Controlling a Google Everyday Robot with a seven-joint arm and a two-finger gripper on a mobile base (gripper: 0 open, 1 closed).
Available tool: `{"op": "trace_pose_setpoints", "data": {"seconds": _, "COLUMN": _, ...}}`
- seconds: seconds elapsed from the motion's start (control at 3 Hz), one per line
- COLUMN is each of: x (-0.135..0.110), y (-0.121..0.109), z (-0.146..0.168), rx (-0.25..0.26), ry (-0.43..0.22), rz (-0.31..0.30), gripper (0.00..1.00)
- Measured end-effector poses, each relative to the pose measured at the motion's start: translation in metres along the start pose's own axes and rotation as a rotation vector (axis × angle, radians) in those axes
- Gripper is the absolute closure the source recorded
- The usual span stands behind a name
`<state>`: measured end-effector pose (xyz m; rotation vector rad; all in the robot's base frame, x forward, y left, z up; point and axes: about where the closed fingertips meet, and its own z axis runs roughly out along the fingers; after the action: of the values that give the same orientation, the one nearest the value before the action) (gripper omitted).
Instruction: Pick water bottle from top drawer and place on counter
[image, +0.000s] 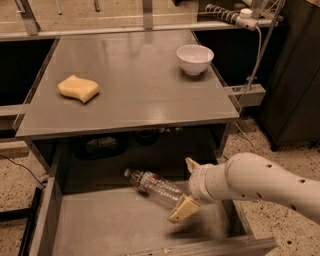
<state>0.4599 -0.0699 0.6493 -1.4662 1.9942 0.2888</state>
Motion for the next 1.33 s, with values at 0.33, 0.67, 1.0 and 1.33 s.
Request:
{"op": "trace_pose_setpoints", "data": {"seconds": 0.33, "x": 0.000, "y": -0.006, "z": 0.011, "rx": 0.014, "ry": -0.029, "rz": 0.007, "gripper": 0.00}}
{"op": "trace_pose_setpoints", "data": {"seconds": 0.67, "x": -0.005, "y": -0.002, "z": 0.020, "rx": 0.007, "ry": -0.065, "rz": 0.012, "gripper": 0.00}}
{"op": "trace_pose_setpoints", "data": {"seconds": 1.0, "x": -0.004, "y": 0.004, "z": 0.026, "rx": 0.005, "ry": -0.082, "rz": 0.032, "gripper": 0.00}}
{"op": "trace_pose_setpoints", "data": {"seconds": 1.33, "x": -0.003, "y": 0.010, "z": 0.036, "rx": -0.001, "ry": -0.085, "rz": 0.043, "gripper": 0.00}}
